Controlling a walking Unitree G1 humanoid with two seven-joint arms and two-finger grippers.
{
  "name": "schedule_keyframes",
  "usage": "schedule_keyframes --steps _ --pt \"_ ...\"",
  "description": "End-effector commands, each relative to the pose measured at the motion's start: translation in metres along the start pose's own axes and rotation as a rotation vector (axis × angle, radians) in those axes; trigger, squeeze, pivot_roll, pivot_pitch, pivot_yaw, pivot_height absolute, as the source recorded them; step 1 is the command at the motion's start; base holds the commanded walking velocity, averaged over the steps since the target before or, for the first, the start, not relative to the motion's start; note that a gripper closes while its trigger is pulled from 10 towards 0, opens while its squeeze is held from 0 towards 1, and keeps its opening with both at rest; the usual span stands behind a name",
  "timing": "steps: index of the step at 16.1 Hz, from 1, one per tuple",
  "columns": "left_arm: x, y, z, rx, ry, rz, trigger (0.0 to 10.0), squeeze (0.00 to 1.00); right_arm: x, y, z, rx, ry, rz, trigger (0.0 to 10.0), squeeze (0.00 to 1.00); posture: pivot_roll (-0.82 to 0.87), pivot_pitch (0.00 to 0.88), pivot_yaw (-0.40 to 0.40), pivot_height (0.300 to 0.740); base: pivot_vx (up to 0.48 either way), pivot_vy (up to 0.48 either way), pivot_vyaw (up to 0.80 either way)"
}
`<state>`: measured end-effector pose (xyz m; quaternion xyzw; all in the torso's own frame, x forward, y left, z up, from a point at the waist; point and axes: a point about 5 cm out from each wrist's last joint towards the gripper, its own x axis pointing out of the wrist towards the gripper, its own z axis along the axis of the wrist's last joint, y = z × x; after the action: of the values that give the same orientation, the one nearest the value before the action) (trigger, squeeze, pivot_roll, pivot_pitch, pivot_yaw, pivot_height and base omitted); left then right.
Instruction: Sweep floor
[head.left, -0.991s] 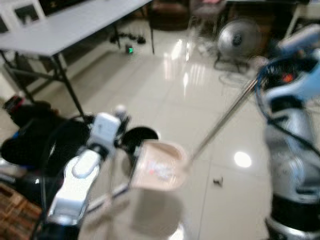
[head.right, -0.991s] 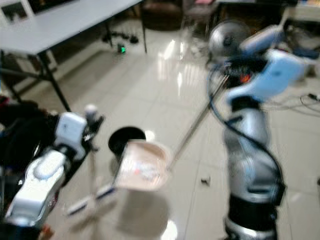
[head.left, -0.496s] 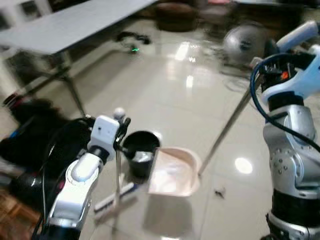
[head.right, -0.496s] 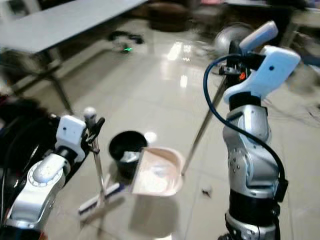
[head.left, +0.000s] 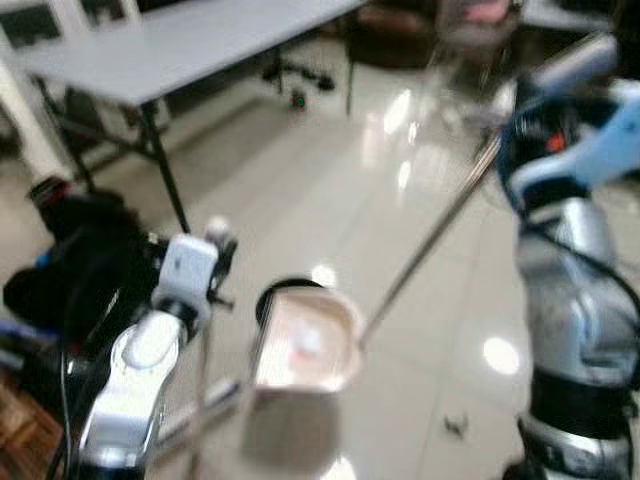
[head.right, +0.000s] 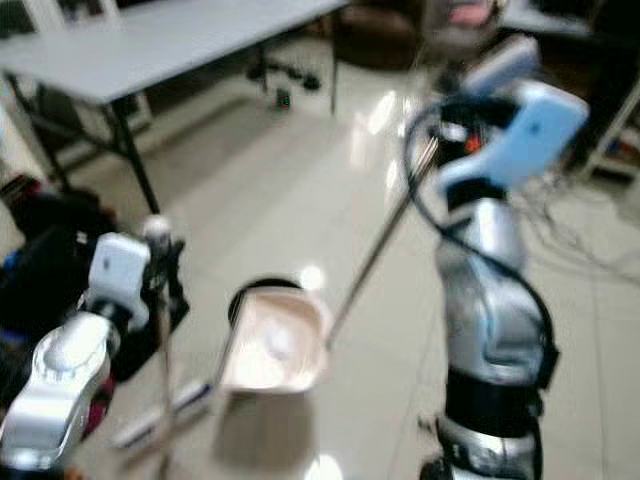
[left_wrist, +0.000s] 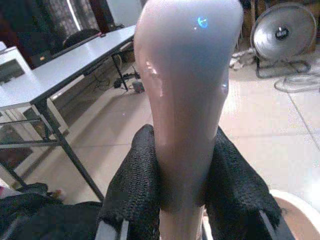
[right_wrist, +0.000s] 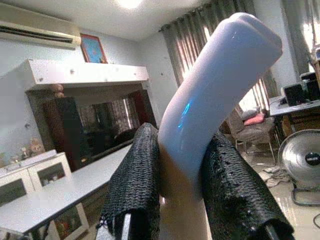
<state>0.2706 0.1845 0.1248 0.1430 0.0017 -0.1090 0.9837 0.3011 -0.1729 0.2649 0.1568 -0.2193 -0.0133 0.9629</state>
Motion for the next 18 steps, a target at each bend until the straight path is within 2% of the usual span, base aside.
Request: schedule_keyframes --steps 1,6,11,15,18 --pt "-0.001 0.008 0.008 0.039 -0.031 0.018 10.0 0.0 0.001 0.011 0.008 0.064 -0.053 0.025 10.0 0.0 0.07 0.0 -0.006 0.74 0.412 0.0 0.0" --pt "0.002 0.003 0.008 0.041 -0.03 -0.011 10.0 0.0 -0.001 0.002 0.011 0.063 -0.069 -0.009 10.0 0.0 0.06 0.0 0.012 0.74 0.412 0.0 0.0" --pt "0.005 0.001 0.009 0.043 -0.038 -0.024 10.0 0.0 -0.002 0.002 0.011 0.056 -0.071 -0.002 10.0 0.0 0.05 0.0 0.012 0.74 0.411 0.0 0.0" --pt "0.006 0.0 0.007 0.048 -0.028 -0.018 10.0 0.0 -0.002 -0.002 0.009 0.015 -0.072 -0.001 10.0 0.0 0.05 0.0 0.013 0.74 0.392 0.0 0.0" --pt "0.007 0.0 0.006 0.028 -0.027 -0.006 10.0 0.0 0.002 -0.003 0.011 -0.046 -0.098 0.014 10.0 0.0 0.05 0.0 0.011 0.74 0.0 0.0 0.0"
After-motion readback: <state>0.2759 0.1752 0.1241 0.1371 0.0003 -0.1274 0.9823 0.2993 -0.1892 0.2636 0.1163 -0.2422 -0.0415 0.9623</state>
